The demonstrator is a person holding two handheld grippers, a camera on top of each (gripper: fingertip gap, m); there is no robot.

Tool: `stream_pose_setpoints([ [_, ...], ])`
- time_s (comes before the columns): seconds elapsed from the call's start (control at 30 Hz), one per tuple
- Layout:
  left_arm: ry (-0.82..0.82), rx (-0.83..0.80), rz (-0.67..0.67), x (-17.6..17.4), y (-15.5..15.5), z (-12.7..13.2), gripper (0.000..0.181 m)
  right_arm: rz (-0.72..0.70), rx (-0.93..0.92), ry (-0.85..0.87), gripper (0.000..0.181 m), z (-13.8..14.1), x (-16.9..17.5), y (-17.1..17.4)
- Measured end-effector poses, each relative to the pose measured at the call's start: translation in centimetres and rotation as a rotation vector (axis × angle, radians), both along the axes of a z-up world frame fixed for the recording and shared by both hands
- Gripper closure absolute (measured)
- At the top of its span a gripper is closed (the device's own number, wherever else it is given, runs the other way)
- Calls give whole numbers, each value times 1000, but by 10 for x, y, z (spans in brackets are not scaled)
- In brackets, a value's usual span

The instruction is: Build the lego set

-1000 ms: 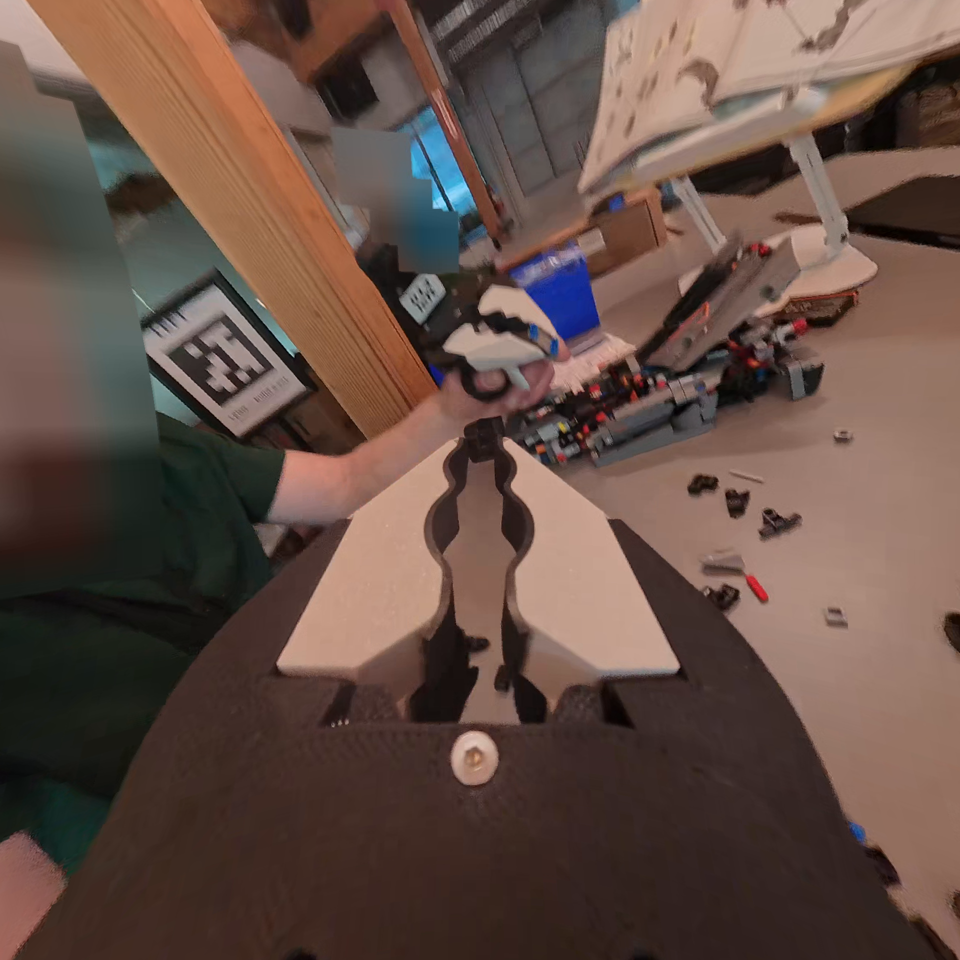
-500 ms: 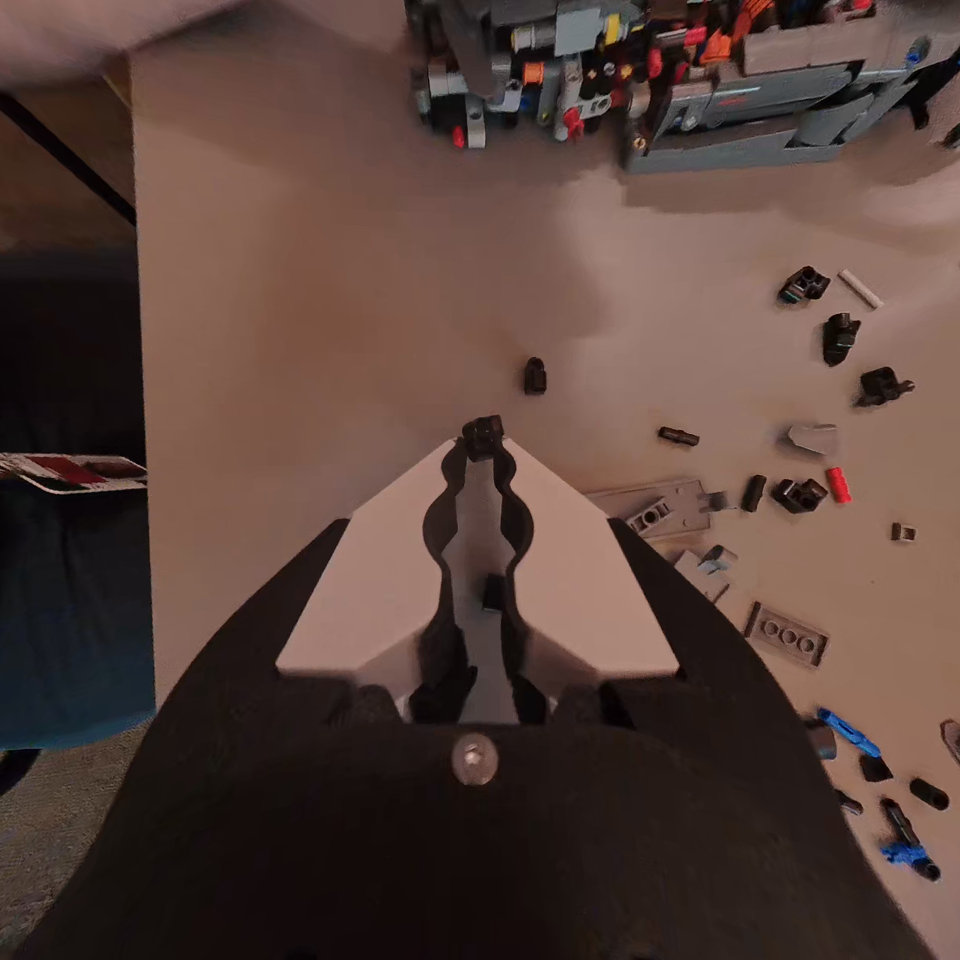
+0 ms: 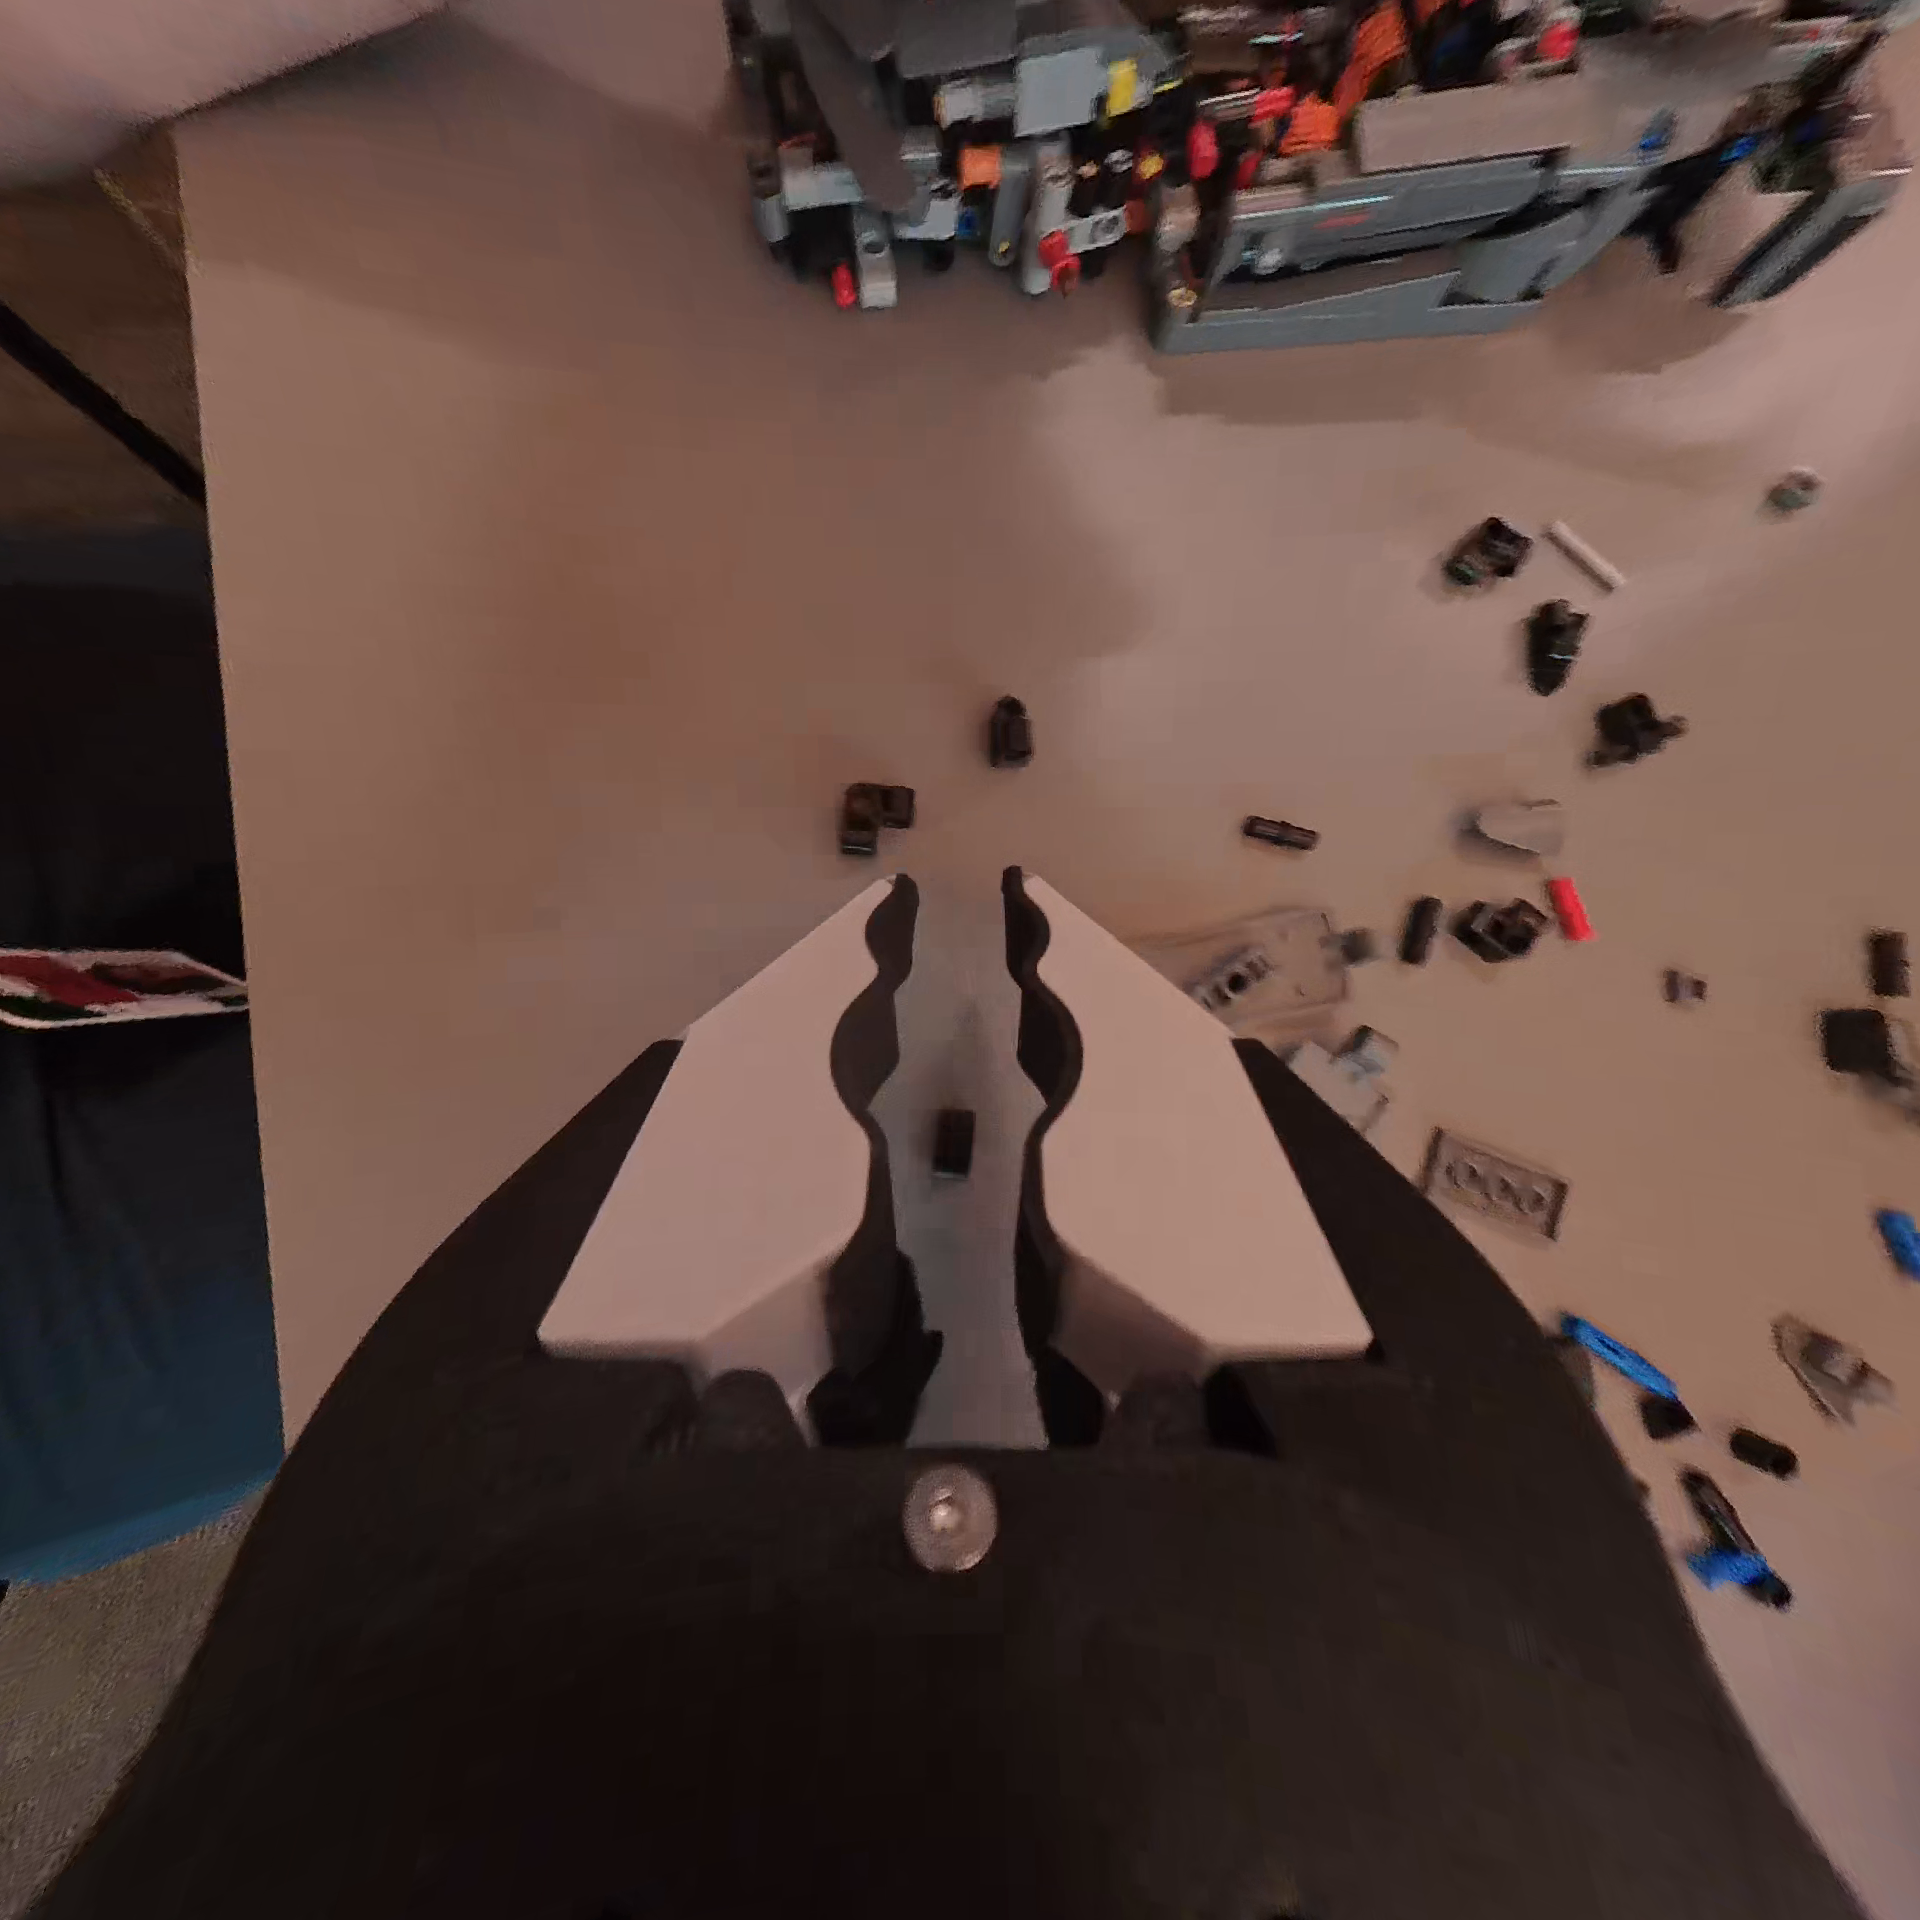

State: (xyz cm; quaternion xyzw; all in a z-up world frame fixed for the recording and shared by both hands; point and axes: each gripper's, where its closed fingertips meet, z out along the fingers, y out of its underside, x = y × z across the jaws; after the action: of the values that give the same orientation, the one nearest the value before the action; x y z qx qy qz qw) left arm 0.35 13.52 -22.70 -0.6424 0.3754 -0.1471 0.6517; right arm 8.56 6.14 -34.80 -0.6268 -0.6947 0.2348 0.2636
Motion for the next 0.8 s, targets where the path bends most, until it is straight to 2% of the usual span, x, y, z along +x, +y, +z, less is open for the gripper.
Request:
stream_pose_setpoints([
  [0.17, 2, -1, -1, 1, 0, -1, 176, -159, 23, 140, 166, 25, 24, 47],
  [0.37, 4, -1, 0, 1, 0, -1, 176, -381, 39, 341, 162, 38, 58, 104],
  [0.47, 5, 1, -1, 1, 0, -1, 176, -432, 52, 462, 163, 60, 69, 114],
  [0.8, -7, 6, 0, 0, -1, 1, 176, -674, 140, 726, 157, 106, 122, 147],
])
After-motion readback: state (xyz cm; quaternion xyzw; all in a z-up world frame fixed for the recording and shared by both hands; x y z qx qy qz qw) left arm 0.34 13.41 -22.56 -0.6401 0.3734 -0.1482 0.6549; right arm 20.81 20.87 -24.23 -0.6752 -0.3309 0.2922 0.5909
